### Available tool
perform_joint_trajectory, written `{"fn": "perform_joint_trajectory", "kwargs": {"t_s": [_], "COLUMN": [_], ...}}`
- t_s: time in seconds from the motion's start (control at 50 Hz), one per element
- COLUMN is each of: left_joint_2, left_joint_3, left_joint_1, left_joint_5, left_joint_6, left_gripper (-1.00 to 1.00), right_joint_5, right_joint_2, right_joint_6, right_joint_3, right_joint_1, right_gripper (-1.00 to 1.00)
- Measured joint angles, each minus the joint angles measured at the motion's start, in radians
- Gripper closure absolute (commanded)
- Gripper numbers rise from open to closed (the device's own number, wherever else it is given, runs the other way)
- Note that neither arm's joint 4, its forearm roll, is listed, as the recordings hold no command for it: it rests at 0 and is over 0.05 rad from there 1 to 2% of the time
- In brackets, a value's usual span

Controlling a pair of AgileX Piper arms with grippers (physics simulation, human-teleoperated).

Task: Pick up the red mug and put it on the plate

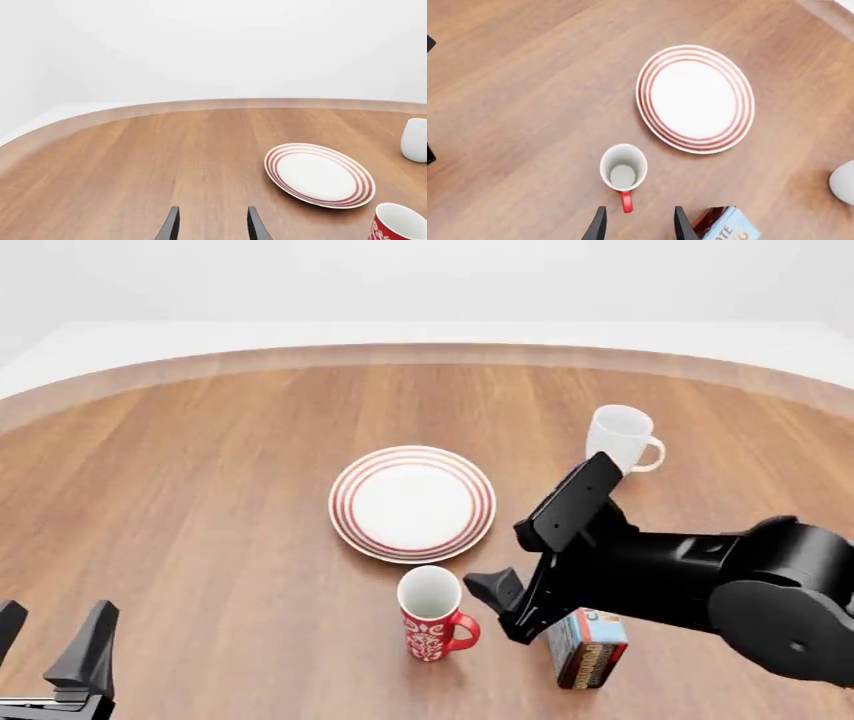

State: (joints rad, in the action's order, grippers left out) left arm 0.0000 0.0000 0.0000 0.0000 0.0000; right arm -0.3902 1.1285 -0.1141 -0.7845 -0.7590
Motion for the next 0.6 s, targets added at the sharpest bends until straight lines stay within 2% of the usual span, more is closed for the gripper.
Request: {"fn": "perform_joint_trajectory", "kwargs": {"t_s": [0.6], "left_joint_2": [0.000], "left_joint_3": [0.000], "left_joint_1": [0.000], "left_joint_5": [0.000], "left_joint_6": [0.000], "left_gripper": [-1.00], "right_joint_5": [0.116], "right_joint_2": [0.073], "right_joint_6": [0.023], "right_joint_3": [0.084], "right_joint_1": [-0.006], "right_gripper": [-1.00]}}
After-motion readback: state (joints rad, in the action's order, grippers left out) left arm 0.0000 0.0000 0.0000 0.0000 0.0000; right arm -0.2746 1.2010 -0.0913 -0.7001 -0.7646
